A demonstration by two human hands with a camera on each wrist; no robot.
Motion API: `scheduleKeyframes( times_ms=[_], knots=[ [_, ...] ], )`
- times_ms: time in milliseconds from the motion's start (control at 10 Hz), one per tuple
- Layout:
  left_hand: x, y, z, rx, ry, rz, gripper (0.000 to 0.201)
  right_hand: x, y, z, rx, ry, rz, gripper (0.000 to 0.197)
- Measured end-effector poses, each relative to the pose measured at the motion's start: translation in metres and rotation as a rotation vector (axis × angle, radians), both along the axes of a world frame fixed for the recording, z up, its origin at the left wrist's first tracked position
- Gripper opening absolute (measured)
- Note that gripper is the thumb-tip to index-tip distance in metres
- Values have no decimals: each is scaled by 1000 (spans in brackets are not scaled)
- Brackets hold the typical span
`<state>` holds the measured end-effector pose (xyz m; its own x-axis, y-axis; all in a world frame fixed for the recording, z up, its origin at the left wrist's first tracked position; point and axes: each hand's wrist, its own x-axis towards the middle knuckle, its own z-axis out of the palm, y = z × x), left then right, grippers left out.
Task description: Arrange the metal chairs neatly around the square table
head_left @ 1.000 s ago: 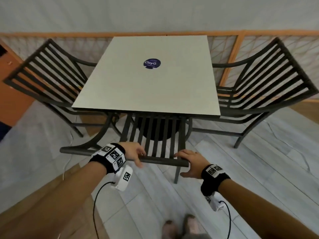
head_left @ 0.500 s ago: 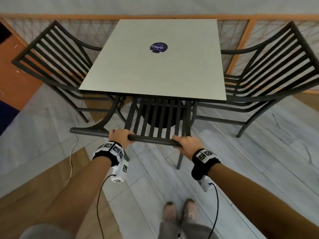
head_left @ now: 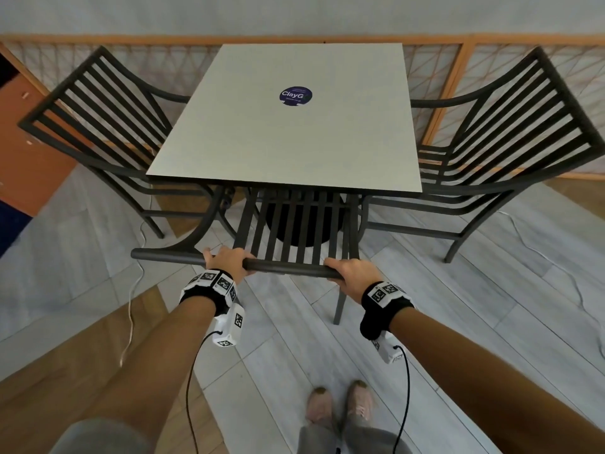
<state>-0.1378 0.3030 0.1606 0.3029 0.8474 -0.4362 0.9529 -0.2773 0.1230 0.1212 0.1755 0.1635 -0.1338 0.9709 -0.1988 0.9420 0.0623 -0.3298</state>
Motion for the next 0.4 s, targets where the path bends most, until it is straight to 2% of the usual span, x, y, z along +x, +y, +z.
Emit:
scheduleKeyframes(
  times_ms=[100, 200, 300, 400],
  knots=[
    [3, -3, 4, 17, 11, 20, 15, 1, -1, 4, -11, 23, -10, 13],
    [7, -13, 9, 7, 33, -10, 28, 5, -6, 12, -41, 86, -2, 19],
    [8, -20, 19, 1, -50, -5, 42, 12, -8, 44, 0, 87, 12, 26],
    [-8, -35, 11, 124, -266, 23, 52, 28, -5, 95, 166, 119, 25, 22]
  ],
)
